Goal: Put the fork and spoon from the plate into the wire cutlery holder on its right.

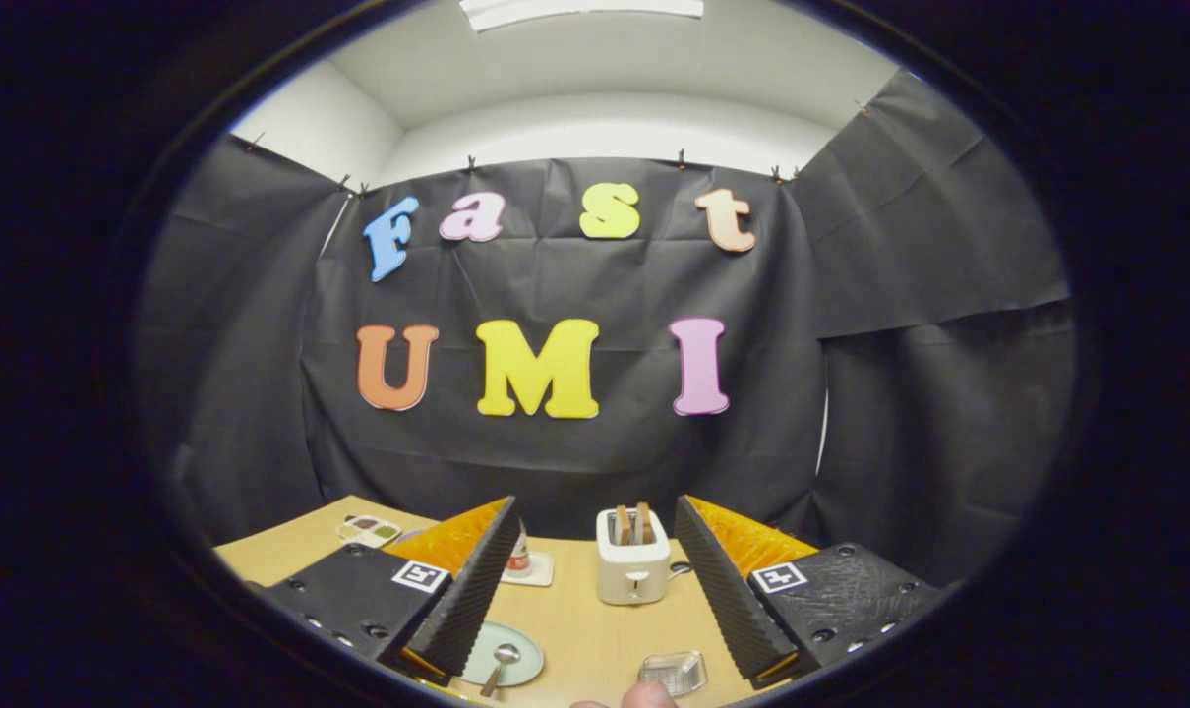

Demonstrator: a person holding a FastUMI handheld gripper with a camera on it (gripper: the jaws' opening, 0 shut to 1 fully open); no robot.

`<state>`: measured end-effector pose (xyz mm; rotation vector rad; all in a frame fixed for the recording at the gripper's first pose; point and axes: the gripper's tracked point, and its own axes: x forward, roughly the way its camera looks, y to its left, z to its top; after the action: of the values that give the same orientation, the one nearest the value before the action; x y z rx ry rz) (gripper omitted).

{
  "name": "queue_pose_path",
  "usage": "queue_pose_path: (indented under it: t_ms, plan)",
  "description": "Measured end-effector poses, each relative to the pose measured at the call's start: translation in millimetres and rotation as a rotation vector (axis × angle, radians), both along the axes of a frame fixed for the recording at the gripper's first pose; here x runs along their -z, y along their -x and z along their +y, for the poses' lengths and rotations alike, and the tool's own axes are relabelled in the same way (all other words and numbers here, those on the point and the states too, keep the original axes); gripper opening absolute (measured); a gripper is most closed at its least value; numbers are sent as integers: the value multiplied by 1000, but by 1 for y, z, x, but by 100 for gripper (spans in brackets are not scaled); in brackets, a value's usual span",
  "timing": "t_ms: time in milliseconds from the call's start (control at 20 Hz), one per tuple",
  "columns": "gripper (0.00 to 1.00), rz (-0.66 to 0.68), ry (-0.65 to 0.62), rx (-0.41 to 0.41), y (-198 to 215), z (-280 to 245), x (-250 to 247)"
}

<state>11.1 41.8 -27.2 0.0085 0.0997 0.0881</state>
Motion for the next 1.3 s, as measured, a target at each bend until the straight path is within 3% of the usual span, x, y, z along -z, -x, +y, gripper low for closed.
queue_pose_path:
  t_ms: [350, 1300]
  plan:
    - [96, 158, 18, -51, -3, 39, 64]
    - [96, 679, 122, -108, 13, 125, 307]
